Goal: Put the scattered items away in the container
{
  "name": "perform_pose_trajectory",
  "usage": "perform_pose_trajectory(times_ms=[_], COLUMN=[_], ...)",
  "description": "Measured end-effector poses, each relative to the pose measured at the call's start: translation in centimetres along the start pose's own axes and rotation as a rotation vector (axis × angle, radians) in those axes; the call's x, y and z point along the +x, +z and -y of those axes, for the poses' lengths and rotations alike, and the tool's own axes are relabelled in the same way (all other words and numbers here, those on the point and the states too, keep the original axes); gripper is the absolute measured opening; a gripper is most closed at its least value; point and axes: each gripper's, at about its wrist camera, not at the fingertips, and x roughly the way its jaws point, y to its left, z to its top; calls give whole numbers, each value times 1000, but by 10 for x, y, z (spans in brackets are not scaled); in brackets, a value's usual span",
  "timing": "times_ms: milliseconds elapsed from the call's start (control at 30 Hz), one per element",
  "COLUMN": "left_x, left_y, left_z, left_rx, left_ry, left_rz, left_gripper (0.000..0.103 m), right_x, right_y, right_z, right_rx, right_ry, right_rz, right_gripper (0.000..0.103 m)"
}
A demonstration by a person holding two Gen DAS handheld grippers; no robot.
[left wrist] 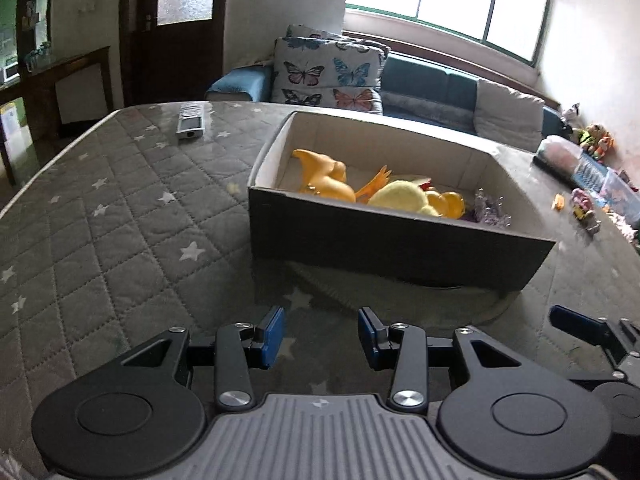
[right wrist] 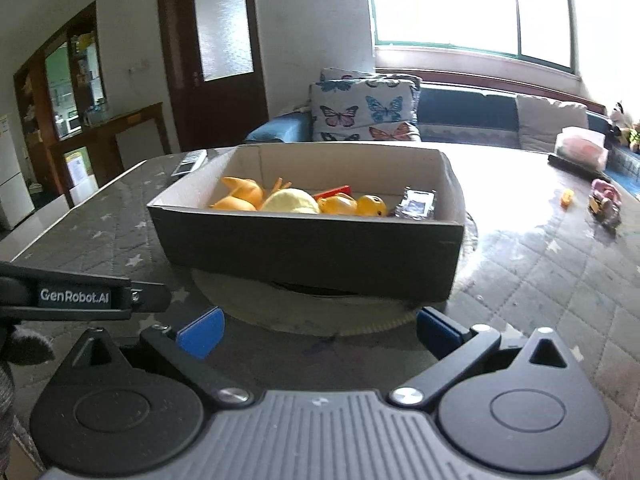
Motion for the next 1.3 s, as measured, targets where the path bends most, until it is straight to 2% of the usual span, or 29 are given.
perform_pose_trajectory(times_ms=[433,600,867,1133,1300], left_x=[0,0,0,6,5], left_y=[-18,-23,-28,-30,-32], left_z=[9,12,16,20,20], left_rx=[24,28,59,83,77], left_ry=[8,7,58,63,46], left_rz=[-12,-31,-36,-110,-108], left_gripper=[42,43,42,43,42], right_x=[-1,-3,-5,-6,-6], right_y=[-12,-16,-17,-19,-21], right_z=[3,7,7,9,10], right_rx=[12,18,16,23,26], right_ry=[-77,-82,-82,-83,-83], right_rz=[-19,-24,-26,-28,-31], right_gripper=[103,103,103,103,103])
